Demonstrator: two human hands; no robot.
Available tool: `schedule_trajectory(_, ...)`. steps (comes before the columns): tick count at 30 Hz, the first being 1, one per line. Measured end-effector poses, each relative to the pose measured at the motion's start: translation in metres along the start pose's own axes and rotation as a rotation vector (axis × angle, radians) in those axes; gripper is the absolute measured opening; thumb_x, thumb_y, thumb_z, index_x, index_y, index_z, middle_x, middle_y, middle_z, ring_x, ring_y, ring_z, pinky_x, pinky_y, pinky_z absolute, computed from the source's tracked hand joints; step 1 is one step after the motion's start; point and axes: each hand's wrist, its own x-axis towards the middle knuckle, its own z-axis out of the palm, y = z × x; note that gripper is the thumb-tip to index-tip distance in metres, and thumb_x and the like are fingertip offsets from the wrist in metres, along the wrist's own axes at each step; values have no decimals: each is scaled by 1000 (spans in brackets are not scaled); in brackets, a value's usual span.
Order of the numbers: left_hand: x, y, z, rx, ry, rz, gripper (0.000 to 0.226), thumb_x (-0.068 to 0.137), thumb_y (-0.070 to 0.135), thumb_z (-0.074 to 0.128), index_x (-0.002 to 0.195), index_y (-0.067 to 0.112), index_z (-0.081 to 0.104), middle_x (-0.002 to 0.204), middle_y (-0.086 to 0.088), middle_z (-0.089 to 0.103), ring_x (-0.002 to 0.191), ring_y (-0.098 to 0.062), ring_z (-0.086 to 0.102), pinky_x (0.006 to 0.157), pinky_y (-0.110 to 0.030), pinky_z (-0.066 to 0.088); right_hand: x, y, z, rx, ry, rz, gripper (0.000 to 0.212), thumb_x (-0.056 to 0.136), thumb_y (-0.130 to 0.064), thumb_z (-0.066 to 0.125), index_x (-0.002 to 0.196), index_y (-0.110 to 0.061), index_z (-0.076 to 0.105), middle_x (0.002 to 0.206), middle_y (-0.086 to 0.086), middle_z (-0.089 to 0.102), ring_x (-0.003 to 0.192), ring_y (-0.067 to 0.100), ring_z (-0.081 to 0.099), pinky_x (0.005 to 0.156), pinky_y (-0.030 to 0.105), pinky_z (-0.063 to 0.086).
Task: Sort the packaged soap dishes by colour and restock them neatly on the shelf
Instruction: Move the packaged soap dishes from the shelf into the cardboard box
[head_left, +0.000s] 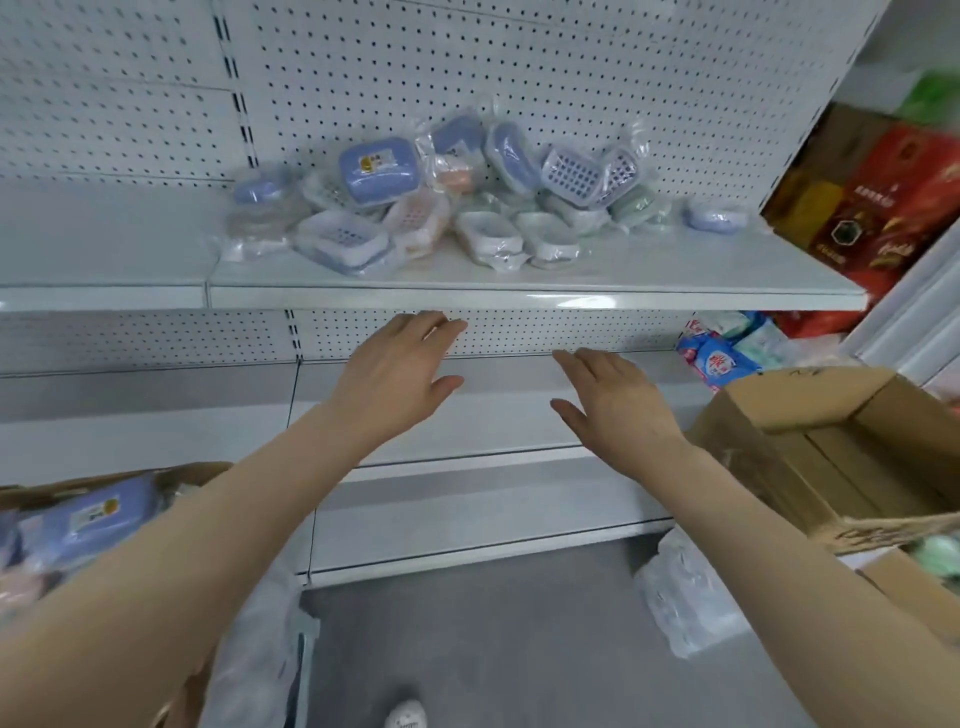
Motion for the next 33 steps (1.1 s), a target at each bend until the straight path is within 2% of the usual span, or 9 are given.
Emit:
schedule_trajectory(10, 189, -35, 70, 62, -46, -23, 62, 90, 44, 59, 144, 20, 40, 145, -8, 40, 128, -33, 40, 102, -42, 39, 122, 106, 48, -30, -42, 93, 56, 81, -27, 76, 128, -1, 58, 115, 20, 64, 102, 41, 62, 86, 48, 51)
schedule_trajectory(14, 250, -51, 104, 132, -97, -4, 59, 91, 54, 51, 141, 25, 41, 144, -8, 41, 130, -34, 39, 100, -44, 40, 174, 133, 68, -29, -53, 121, 57, 85, -30, 72, 132, -3, 55, 123, 21, 60, 110, 41, 58, 92, 48, 47)
schedule_trajectory(18, 275, -64, 129, 159, -213, -54, 59, 87, 65, 45, 137, 34, 37, 139, -8, 47, 122, -37, 46, 97, -46, 40, 217, 140, 94, 45, -115, 155, 61, 94, -43, 56, 143, -9, 45, 135, 19, 53, 122, 38, 49, 101, 46, 39)
schedule_trajectory(21, 277, -69, 138, 177, -184, -43, 59, 85, 60, 54, 138, 37, 39, 134, -6, 54, 117, -35, 51, 94, -45, 46, 241, 140, 113, 53, -216, 140, 71, 92, -59, 48, 147, -15, 37, 141, 17, 46, 128, 34, 44, 106, 43, 35)
schedule_trajectory(24, 277, -72, 136, 172, -168, -49, 57, 88, 50, 58, 140, 36, 42, 133, -4, 56, 119, -31, 53, 95, -44, 43, 255, 143, 129, 52, -266, 119, 78, 85, -69, 52, 140, -15, 42, 136, 14, 47, 123, 33, 47, 102, 42, 39)
schedule_trajectory(26, 273, -71, 134, 192, -161, -23, 58, 86, 44, 64, 139, 31, 46, 123, -7, 63, 111, -32, 59, 91, -47, 46, 260, 147, 134, 71, -225, 100, 71, 84, -66, 55, 132, -13, 48, 127, 12, 53, 115, 32, 51, 97, 41, 42)
schedule_trajectory(29, 269, -69, 133, 254, -153, 17, 60, 83, 37, 70, 138, 26, 49, 106, -9, 70, 92, -32, 66, 76, -46, 54, 266, 160, 132, 132, -157, 126, 48, 93, -45, 53, 123, -8, 50, 111, 15, 62, 104, 35, 56, 87, 40, 42)
schedule_trajectory(31, 269, -60, 128, 227, -130, 30, 54, 89, 32, 64, 140, 28, 46, 107, -7, 70, 91, -30, 67, 74, -43, 53, 268, 172, 125, 272, -99, 220, 39, 94, -32, 51, 122, -5, 47, 98, 18, 64, 90, 38, 60, 75, 41, 44)
schedule_trajectory(33, 274, -42, 117, 119, -99, -6, 45, 97, 30, 51, 142, 31, 41, 120, -5, 64, 100, -30, 63, 79, -40, 47, 270, 190, 114, 431, -31, 309, 38, 92, -20, 52, 128, -9, 43, 86, 17, 62, 76, 38, 60, 67, 40, 47)
